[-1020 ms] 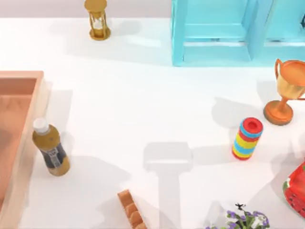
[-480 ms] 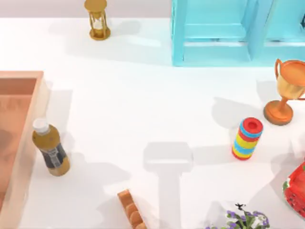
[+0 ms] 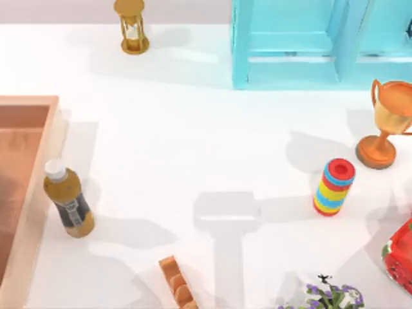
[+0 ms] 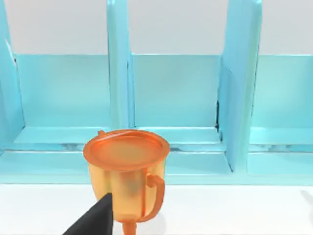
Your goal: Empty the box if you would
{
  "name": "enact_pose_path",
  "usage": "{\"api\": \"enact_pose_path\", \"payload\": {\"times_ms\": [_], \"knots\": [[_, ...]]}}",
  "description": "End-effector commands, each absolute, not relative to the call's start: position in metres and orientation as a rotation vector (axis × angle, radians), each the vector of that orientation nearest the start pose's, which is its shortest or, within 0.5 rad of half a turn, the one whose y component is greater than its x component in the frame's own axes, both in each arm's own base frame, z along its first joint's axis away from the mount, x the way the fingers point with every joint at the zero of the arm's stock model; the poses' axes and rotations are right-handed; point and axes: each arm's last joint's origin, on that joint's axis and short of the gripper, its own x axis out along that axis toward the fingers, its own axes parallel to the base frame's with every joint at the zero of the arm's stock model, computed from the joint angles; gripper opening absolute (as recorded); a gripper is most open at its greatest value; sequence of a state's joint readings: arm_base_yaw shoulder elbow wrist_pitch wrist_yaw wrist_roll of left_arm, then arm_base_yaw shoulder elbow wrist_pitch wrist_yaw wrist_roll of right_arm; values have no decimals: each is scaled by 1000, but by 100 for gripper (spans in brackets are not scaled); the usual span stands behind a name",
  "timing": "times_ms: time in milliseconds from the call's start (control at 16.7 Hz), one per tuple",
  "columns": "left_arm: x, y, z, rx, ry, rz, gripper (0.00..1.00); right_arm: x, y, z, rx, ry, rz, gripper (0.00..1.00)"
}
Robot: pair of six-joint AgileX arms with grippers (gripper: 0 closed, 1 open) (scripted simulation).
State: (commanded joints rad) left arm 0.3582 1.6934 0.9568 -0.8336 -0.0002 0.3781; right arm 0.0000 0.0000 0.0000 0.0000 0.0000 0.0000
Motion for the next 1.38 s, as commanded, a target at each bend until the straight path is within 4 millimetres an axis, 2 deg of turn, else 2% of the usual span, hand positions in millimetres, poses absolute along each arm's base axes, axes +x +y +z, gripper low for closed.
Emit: {"api": "enact_pose_path", "payload": {"times_ms": [240, 1020, 1380], "knots": [[261, 99, 141, 15, 1570, -14, 100, 106, -1, 160, 0, 0, 0, 100], [261, 99, 141, 15, 1570, -14, 2, 106, -1, 160, 0, 0, 0, 100], [261, 99, 141, 15, 1570, -14, 0, 106, -1, 160, 0, 0, 0, 100]]}}
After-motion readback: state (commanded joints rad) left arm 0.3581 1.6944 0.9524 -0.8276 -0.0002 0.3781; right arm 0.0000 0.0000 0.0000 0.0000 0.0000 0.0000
